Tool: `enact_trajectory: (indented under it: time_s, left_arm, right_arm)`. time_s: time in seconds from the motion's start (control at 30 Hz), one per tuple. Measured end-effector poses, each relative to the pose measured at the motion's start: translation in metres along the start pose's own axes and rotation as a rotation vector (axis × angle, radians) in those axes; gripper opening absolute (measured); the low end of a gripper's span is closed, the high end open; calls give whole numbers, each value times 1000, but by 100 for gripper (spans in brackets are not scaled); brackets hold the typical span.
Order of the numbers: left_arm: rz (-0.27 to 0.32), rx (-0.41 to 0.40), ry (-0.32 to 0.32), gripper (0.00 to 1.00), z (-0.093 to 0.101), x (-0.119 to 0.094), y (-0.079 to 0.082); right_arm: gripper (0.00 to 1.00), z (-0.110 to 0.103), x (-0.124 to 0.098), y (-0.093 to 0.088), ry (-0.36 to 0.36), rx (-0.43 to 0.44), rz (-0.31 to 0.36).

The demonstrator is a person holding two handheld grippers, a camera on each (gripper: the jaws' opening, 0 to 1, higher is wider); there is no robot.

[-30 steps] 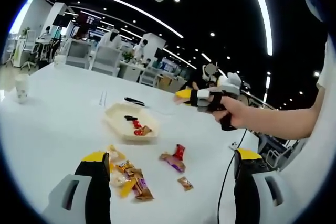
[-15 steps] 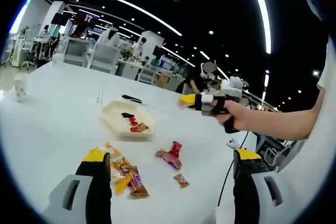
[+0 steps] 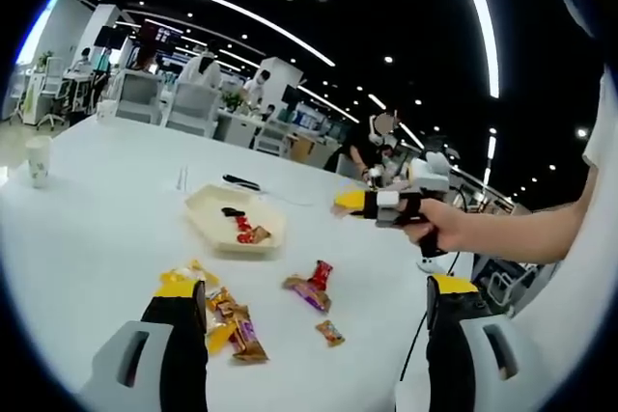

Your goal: Place the target food into the container with the food tongs after gripping and lifting it, then release it inside without dropping or visibly crushing the food.

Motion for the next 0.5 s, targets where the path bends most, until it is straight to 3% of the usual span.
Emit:
enact_trajectory:
  time_s: [0.1, 0.4, 0.5]
  left_arm:
    - [-1, 2, 1, 95, 1, 2, 0]
    - [-1, -11, 24, 95, 0, -4, 0]
    - [-1, -14, 28, 95, -3, -6, 3]
  right_arm:
    - [26, 2, -3, -3, -2, -6, -10]
    - [27, 5, -6, -7, 40, -172, -102]
    - [27, 9, -7, -9, 45, -186, -118]
Point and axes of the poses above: the point that each gripper's makers call its tool centre point, and the gripper's own axes: x roughly forward along the fingers, z roughly to its right, y roughly out of its top, the point moved 10 cm from there along -x, roughly backward along the fingers, and after that the axes turned 10 degrees about x, right-handed, at the moved point
